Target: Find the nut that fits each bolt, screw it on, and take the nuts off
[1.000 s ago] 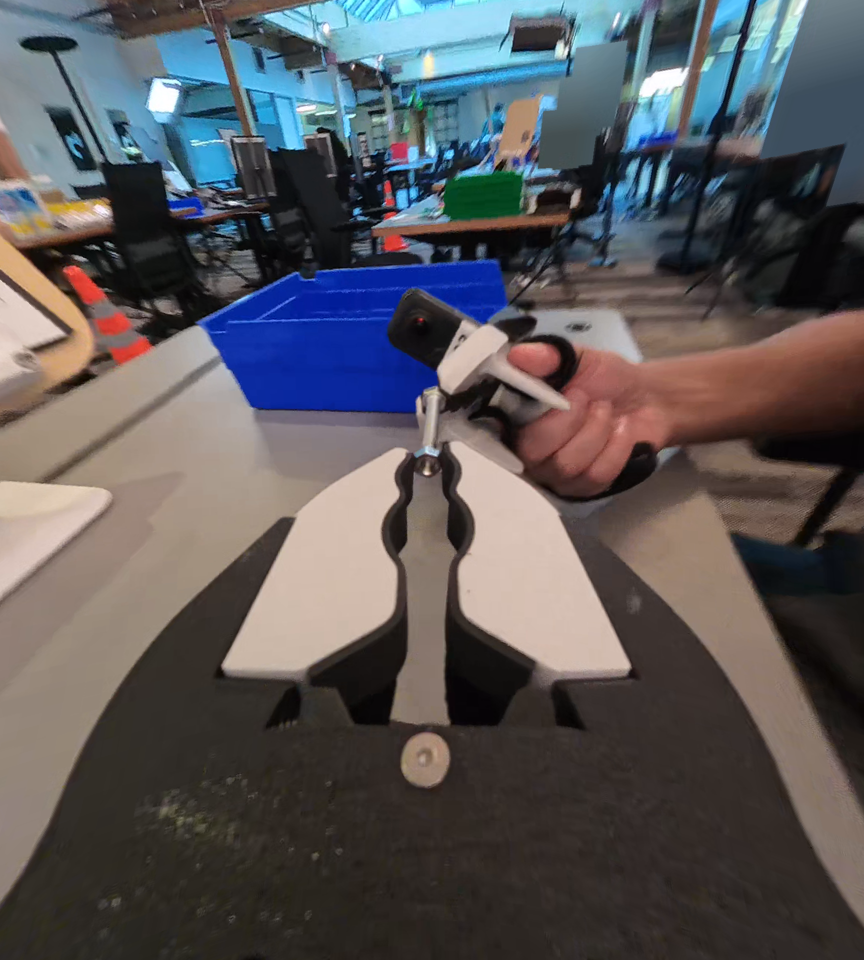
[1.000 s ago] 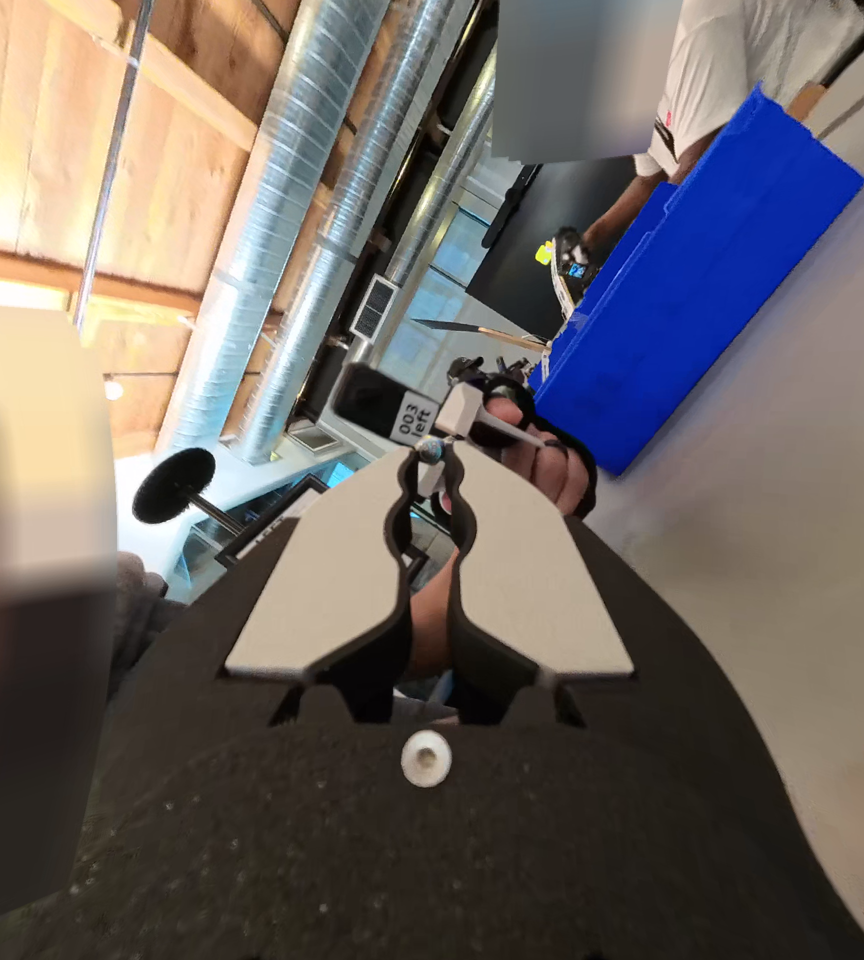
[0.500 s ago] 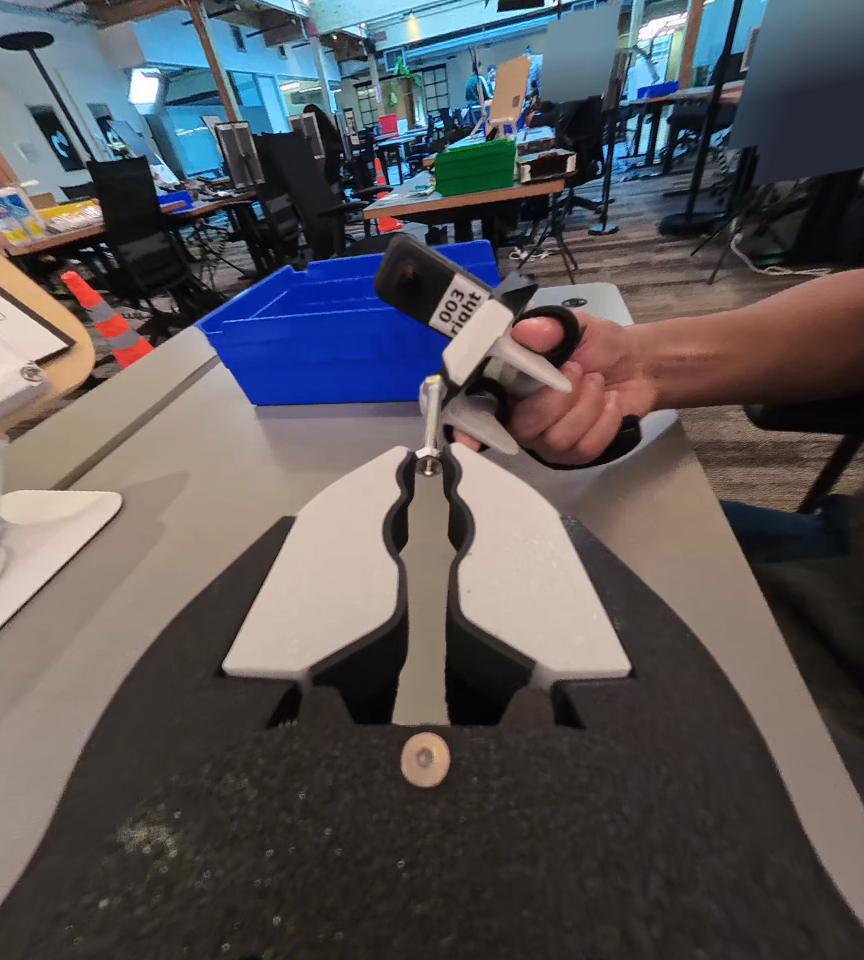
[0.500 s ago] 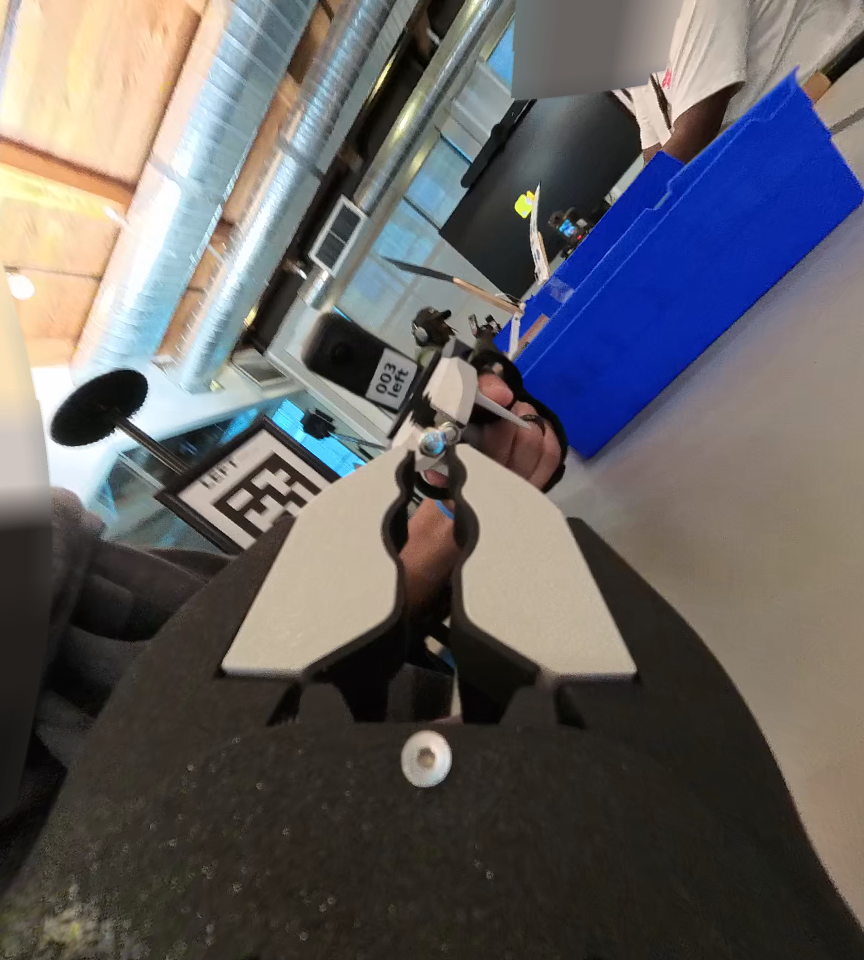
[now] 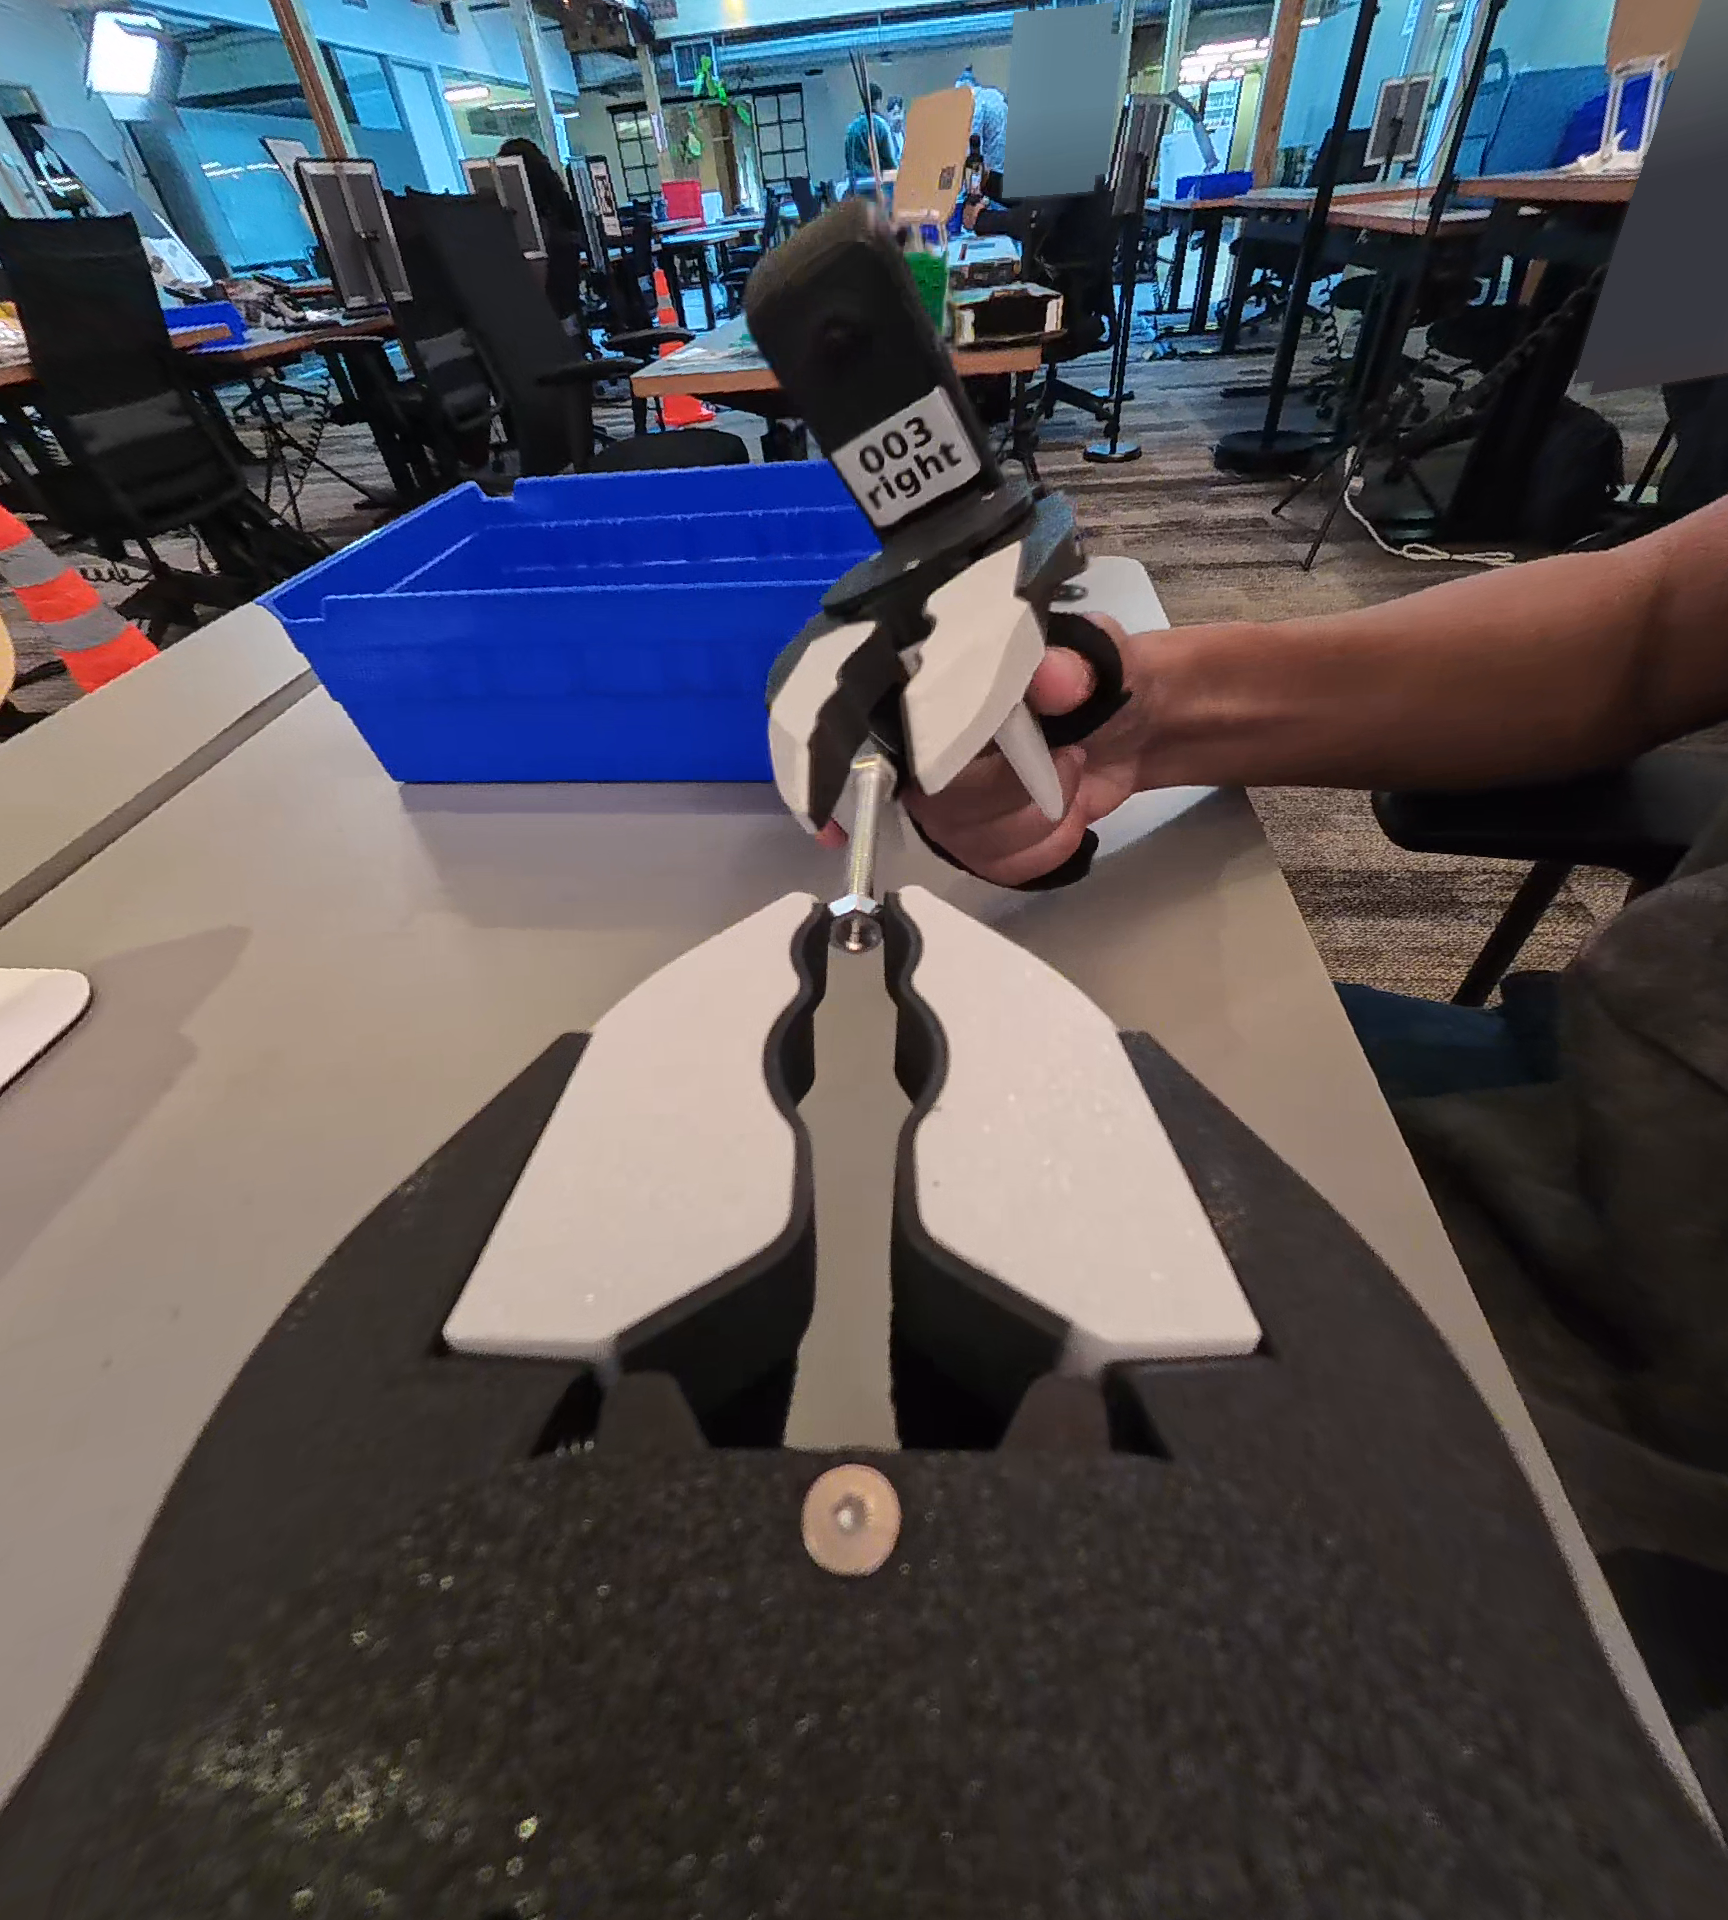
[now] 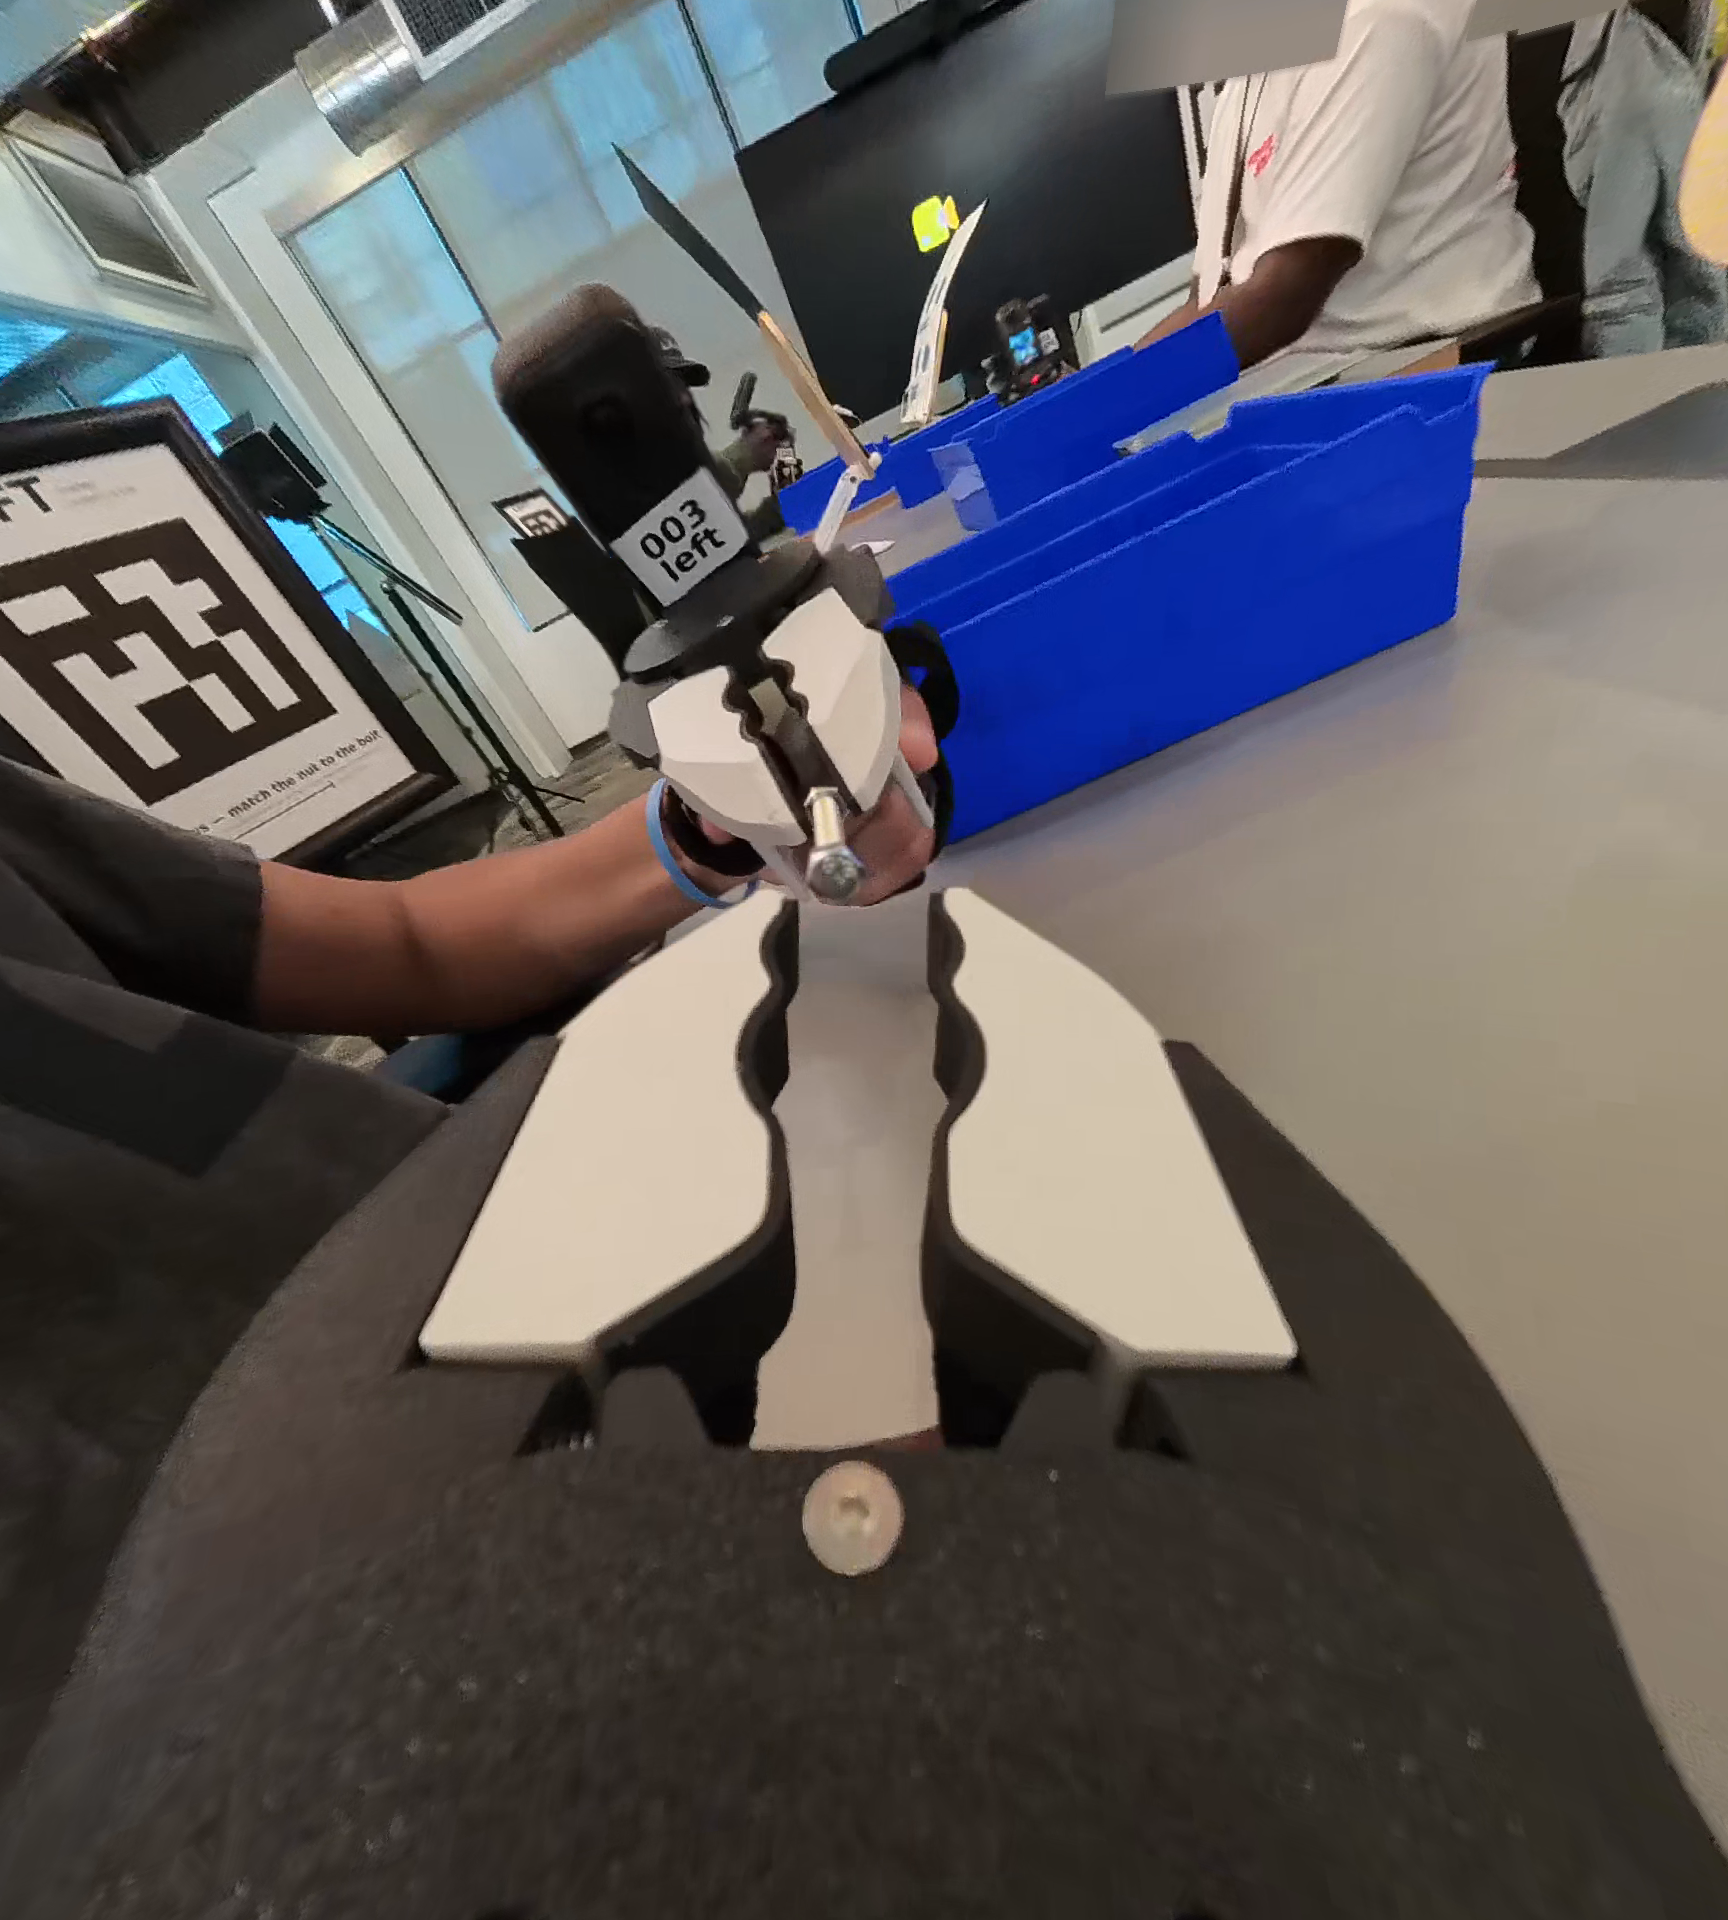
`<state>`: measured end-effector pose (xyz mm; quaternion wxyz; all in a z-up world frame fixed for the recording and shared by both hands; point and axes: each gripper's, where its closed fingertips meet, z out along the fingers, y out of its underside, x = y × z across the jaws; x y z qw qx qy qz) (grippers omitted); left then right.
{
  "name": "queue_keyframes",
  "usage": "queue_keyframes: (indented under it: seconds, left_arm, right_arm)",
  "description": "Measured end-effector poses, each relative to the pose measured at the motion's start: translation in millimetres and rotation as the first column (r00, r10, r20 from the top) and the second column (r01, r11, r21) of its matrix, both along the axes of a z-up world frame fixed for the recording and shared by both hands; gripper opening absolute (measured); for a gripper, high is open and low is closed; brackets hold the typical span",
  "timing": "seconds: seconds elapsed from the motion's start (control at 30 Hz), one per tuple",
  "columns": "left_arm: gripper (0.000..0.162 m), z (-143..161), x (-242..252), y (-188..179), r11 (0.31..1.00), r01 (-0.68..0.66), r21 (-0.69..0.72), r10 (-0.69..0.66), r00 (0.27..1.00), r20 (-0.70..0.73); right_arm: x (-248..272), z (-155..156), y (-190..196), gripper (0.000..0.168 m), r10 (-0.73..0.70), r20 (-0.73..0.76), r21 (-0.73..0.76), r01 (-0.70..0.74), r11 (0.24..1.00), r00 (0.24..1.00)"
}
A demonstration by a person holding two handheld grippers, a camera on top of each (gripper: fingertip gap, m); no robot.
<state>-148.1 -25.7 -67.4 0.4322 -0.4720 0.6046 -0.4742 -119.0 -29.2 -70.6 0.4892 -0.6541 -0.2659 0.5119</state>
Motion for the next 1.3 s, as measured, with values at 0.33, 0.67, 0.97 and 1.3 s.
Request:
queue_keyframes:
  seconds: [0.33, 0.67, 0.97, 1.3]
  left_arm:
    - [0.010, -7, 2, -1, 1.000, 0.006, 0.018, -0.006, 1.000, -0.024]
    - [0.032, -13, 1, -8, 0.960, 0.084, -0.268, -0.111, 0.990, -0.087]
    - [0.039, -1, 3, -8, 0.954, 0.084, -0.288, -0.086, 0.996, 0.008]
    - [0.028, -3, -1, 2, 0.961, 0.053, -0.272, -0.052, 0.999, 0.011]
  right_arm:
    - [-8, -3, -2, 0.011, 0.043, -0.019, -0.041, -0.043, 0.998, 0.999]
    - [-7, 3, -1, 0.010, -0.028, 0.007, 0.087, 0.027, 0.996, 1.000]
    - [-8, -1, 2, 0.010, -0.042, -0.006, 0.059, 0.042, 0.997, 0.999]
    - [-10, 4, -1, 0.010, -0.018, -0.041, 0.051, 0.020, 0.999, 0.999]
